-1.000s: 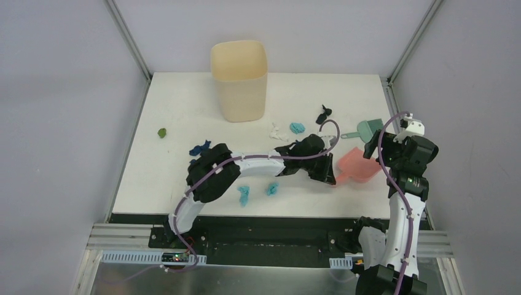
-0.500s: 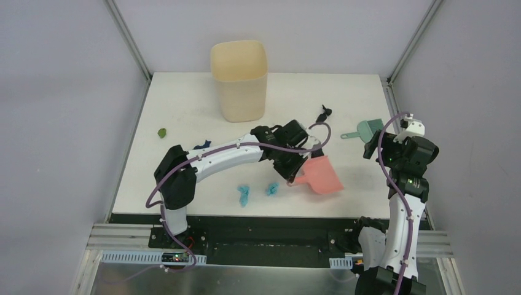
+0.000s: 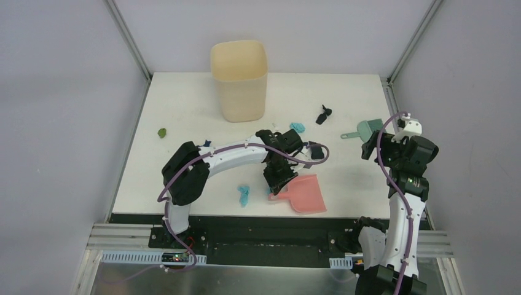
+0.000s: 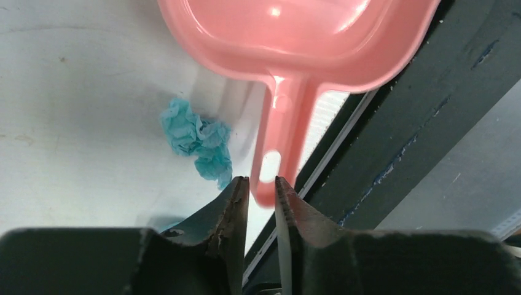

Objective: Sweep away the paper scraps from the table

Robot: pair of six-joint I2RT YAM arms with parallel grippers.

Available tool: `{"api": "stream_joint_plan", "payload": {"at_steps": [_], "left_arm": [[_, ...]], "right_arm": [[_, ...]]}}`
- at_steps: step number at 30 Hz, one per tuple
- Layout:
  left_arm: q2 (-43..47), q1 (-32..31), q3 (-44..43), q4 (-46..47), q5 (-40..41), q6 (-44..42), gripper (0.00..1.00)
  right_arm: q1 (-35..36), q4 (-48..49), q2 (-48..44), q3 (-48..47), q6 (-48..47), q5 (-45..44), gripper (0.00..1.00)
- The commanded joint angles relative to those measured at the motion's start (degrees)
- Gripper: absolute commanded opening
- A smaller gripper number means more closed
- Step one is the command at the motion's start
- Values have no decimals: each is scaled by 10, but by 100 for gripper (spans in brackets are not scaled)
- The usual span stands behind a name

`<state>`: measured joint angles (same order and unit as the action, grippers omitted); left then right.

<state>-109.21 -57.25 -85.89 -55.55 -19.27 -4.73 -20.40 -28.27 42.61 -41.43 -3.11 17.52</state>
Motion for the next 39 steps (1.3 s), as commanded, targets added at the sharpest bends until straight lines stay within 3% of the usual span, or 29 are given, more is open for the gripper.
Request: {"api": "stream_joint_plan", "payload": {"at_steps": [1, 6, 11, 14, 19, 22, 28, 33, 39], "left_arm": [[3, 6, 0, 42, 1, -15, 27], [0, 6, -20, 12, 33, -9, 36], [65, 6, -47, -20, 84, 15, 42], [117, 6, -43, 7, 111, 20, 56], [183, 6, 60, 132, 215, 45, 64], [217, 6, 139, 231, 235, 80, 72], [189, 4, 110, 196, 243, 92, 76], [199, 3, 127, 220, 224, 85, 76], [202, 3, 133, 224, 230, 78, 75]], "right_arm": [[-4, 7, 7, 1, -12, 32, 96], [-1, 24, 70, -8, -3, 13, 89], [31, -9, 256, -127, -37, -48, 73], [37, -4, 373, -189, -38, -88, 71], [52, -3, 513, -278, -69, -109, 56], [66, -21, 581, -331, -98, -138, 54], [69, -33, 657, -395, -133, -121, 63], [75, -40, 682, -401, -183, -95, 69], [78, -119, 688, -403, -281, -11, 65]]}}
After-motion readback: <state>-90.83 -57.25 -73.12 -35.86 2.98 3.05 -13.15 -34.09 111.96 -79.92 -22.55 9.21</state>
